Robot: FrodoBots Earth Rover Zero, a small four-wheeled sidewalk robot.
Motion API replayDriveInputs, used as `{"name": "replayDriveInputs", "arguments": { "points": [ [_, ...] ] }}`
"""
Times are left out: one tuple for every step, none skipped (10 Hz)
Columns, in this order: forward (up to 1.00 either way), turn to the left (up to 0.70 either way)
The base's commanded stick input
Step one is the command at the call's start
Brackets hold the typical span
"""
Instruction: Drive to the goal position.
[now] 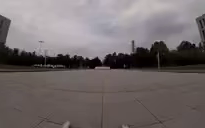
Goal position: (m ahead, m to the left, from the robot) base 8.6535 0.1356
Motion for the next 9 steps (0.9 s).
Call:
{"name": "replayDriveInputs", "arguments": {
  "points": [
    [0.70, 0.00],
    [0.70, 0.00],
    [0.70, 0.00],
    [0.70, 0.00],
    [0.70, 0.00],
    [0.70, 0.00],
    [0.70, 0.00],
    [0.70, 0.00],
    [0.70, 0.00]
  ]
}}
